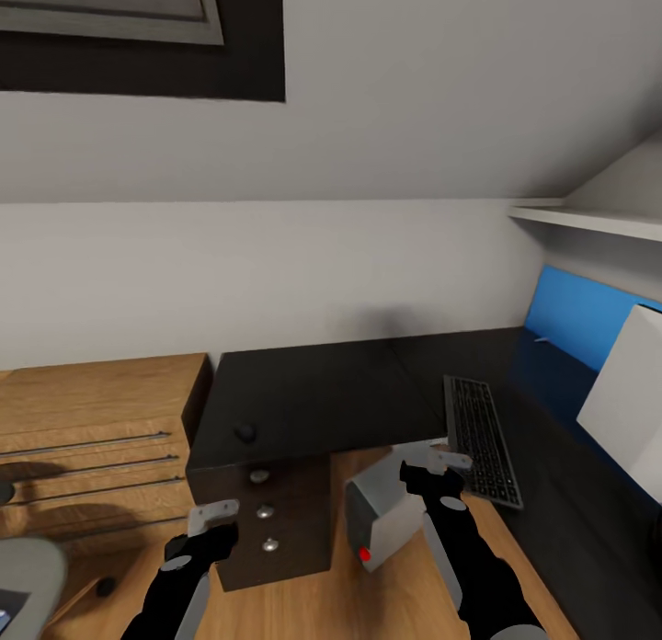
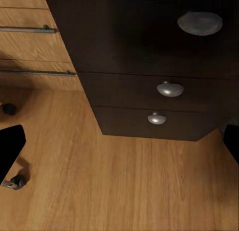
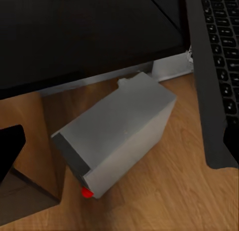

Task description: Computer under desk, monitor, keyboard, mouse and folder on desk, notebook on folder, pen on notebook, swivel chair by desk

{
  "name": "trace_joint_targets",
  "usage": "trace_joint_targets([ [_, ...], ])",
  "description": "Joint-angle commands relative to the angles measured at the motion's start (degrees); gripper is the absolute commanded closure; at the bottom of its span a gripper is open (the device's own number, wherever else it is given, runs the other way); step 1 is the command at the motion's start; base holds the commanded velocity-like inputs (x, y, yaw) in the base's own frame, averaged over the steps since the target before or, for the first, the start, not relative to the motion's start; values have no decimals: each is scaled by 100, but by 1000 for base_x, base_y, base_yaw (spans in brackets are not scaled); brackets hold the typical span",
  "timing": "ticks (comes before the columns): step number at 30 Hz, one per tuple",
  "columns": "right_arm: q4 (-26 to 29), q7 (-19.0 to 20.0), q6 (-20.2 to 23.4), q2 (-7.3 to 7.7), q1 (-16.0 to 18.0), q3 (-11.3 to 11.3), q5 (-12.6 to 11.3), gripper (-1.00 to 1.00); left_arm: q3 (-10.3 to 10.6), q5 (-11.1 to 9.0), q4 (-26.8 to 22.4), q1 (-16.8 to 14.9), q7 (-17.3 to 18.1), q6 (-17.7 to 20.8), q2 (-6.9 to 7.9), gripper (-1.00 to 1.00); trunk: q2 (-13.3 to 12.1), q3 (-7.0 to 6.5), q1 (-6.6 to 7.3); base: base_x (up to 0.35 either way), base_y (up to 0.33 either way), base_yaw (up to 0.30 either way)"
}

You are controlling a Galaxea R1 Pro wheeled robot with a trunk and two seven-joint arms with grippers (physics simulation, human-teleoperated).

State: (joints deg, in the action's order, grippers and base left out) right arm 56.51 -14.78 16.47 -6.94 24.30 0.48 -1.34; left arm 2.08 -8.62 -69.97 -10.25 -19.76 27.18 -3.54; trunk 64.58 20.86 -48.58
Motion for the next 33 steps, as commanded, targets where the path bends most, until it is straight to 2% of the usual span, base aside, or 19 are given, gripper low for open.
trace_joint_targets([
  [1,9,-26,32,0,2,5,-14,-100,11,-60,-7,-3,-54,16,2,-100,4,7,-3,284,0,0],
  [21,8,-44,32,0,3,5,-13,-100,11,-60,-7,-3,-54,15,2,-100,4,4,-3,290,-103,-9],
  [30,14,-28,32,11,3,-9,-15,-100,29,-64,-82,-3,-47,24,-6,-100,4,-20,-3,68,-48,-201],
  [33,17,-18,30,46,3,-57,-32,-100,48,-72,-264,-3,-46,41,-6,-100,4,-28,-3,5,-3,-236],
])
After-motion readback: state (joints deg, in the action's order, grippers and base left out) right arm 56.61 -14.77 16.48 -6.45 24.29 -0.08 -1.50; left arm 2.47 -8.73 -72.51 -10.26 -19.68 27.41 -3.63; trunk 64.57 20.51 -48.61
